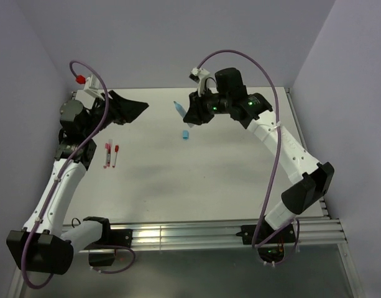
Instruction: Insert the pens into the pen caps
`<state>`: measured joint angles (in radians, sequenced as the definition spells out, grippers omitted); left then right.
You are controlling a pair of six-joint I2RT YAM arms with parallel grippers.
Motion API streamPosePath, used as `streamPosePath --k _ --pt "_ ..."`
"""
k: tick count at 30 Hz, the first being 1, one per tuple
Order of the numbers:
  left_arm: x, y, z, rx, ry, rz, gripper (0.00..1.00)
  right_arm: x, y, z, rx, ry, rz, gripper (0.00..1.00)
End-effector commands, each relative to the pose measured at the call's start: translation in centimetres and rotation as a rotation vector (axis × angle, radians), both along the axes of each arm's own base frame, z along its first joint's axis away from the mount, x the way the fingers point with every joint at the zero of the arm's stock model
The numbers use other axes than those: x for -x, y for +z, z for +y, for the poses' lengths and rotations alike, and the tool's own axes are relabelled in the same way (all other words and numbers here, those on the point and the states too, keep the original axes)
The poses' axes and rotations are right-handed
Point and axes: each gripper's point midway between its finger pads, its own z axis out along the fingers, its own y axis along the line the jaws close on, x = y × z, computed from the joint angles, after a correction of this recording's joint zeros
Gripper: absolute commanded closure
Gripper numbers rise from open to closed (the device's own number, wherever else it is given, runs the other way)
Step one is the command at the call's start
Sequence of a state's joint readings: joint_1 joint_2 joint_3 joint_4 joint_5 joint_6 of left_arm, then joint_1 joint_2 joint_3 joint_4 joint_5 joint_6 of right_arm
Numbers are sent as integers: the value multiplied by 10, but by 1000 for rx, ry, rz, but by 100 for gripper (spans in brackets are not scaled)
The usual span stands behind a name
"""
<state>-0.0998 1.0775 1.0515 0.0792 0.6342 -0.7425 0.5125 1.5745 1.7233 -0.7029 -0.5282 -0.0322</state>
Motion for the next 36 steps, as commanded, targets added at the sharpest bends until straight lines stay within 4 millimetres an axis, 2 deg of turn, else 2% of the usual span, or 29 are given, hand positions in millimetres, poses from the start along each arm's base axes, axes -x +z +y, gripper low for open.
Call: streamPosePath --k 1,4,6,9,16,19,25,31,32,34,35,36 --pt "9 12 -18 60 -25 -32 24 16 27 25 -70 32 -72 100" --pt "-2 -13 -25 43 -15 49 24 22 22 40 -66 51 -50 100" --pt "-3 -22 -30 44 -35 80 24 22 23 45 -61 47 -61 100" --pt "3 -27 -46 33 -74 81 24 21 20 53 -57 54 -52 100" --pt "8 -40 -66 36 -144 129 27 23 16 65 -45 75 -52 100" --pt "10 -47 -71 38 -159 157 28 25 11 69 -40 88 -40 100" --pt "10 -63 -76 73 -185 223 32 29 15 74 -50 107 -44 100" --pt "18 -59 -84 147 -260 242 53 35 12 75 -45 122 -40 100" --pt "19 -60 -85 151 -270 243 60 36 13 77 -47 128 -42 100" --pt "26 -53 -89 163 -321 211 65 36 11 77 -45 129 -41 100" --pt "30 -52 -90 165 -344 197 71 35 11 77 -44 128 -41 100" --pt "43 -44 -93 163 -426 145 76 35 10 77 -42 130 -39 100"
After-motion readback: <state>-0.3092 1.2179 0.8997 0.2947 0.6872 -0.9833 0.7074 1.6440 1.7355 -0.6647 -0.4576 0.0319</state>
